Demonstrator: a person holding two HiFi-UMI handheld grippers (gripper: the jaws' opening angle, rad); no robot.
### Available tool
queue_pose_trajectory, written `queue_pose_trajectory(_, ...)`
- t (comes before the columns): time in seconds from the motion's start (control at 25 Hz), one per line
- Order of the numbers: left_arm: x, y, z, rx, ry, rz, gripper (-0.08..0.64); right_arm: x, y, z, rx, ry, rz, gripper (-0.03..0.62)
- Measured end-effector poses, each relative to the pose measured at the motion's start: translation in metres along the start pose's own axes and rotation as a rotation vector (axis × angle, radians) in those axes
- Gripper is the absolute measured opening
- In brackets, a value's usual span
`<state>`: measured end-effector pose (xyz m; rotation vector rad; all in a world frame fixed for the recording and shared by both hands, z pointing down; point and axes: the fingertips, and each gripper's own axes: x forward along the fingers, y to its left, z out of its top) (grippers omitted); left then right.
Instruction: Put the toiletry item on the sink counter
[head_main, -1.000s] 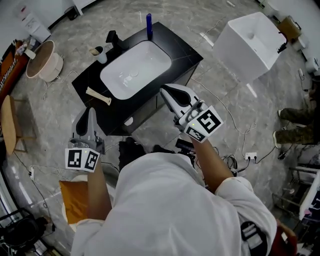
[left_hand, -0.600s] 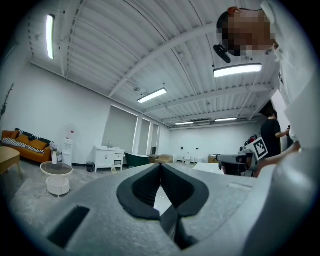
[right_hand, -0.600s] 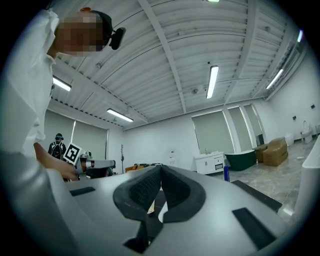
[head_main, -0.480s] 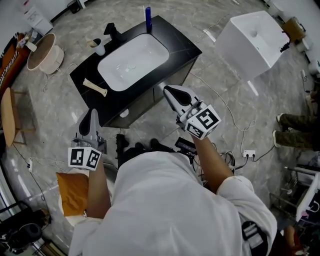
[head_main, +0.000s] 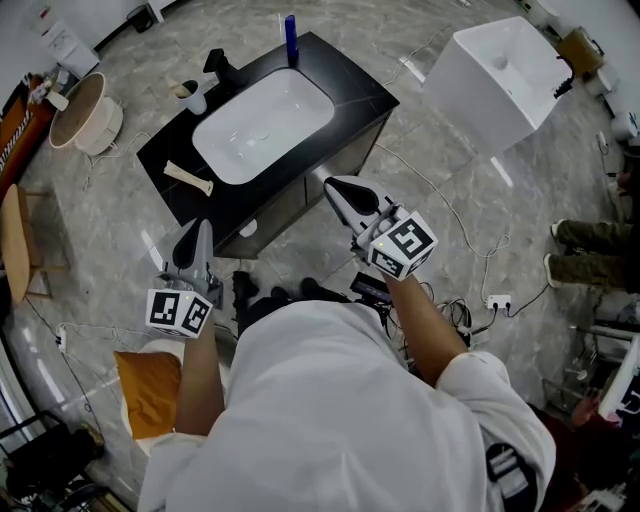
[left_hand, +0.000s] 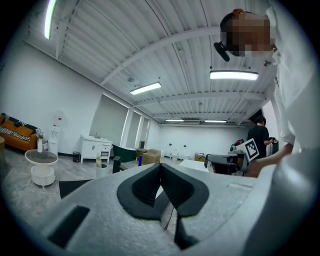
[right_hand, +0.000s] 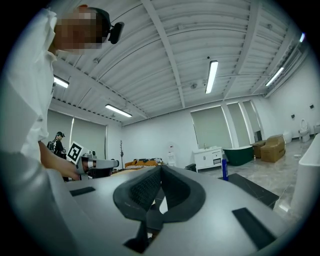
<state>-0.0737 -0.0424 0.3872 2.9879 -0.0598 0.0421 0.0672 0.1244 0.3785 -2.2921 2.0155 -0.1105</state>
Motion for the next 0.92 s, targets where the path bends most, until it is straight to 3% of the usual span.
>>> queue_pose_trajectory(0.44,0.009,0.004,-0.012,-0.024,0.028,-0.026,0.015,0.010,-0.006,-0.010,0.030,0.010,-0.012,0.014)
queue_pose_trajectory(0.68,0.026,0.009,-0.002,-0.044,0.013,-0.046,0.016,0.014,-0.014,-0.009,0.015,0.013,-0.011,0.014)
queue_pose_trajectory(0.92,0.049,0.009,0.014,-0.010,-0.015,-0.080,0.016,0.017,-0.031,0.004,-0.007,-0.010,-0.001,0.014)
